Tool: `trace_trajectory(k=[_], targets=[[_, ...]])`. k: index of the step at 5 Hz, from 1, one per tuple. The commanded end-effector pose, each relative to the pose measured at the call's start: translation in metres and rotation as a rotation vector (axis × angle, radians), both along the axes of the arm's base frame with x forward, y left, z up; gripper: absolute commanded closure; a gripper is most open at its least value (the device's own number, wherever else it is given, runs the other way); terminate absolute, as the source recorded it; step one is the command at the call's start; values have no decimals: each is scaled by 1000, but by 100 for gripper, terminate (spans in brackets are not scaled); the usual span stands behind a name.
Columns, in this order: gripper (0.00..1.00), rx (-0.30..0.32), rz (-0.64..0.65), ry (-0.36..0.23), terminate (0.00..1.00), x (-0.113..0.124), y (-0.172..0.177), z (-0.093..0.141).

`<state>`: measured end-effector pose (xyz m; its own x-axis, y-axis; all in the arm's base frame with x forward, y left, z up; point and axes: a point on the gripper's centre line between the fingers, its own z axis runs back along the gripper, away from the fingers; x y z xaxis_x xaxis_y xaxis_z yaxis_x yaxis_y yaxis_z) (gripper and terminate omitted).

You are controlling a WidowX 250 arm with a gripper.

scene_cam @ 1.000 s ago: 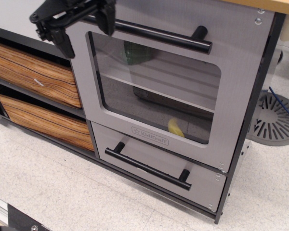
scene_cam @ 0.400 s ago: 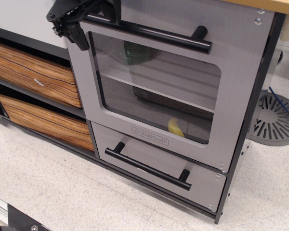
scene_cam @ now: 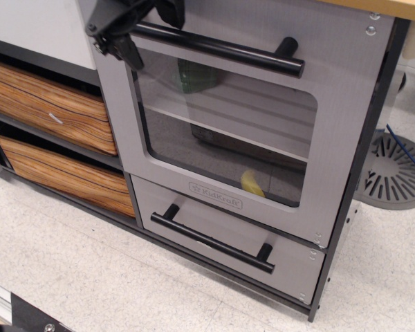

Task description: Open oven

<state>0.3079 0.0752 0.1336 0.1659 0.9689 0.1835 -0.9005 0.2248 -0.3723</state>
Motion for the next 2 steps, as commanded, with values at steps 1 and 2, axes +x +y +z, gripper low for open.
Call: trace_trajectory(k=[1,2], targets=[[0,21,-3,30,0,-2,6,-5],[0,50,-47,35,0,-13,2,-6]])
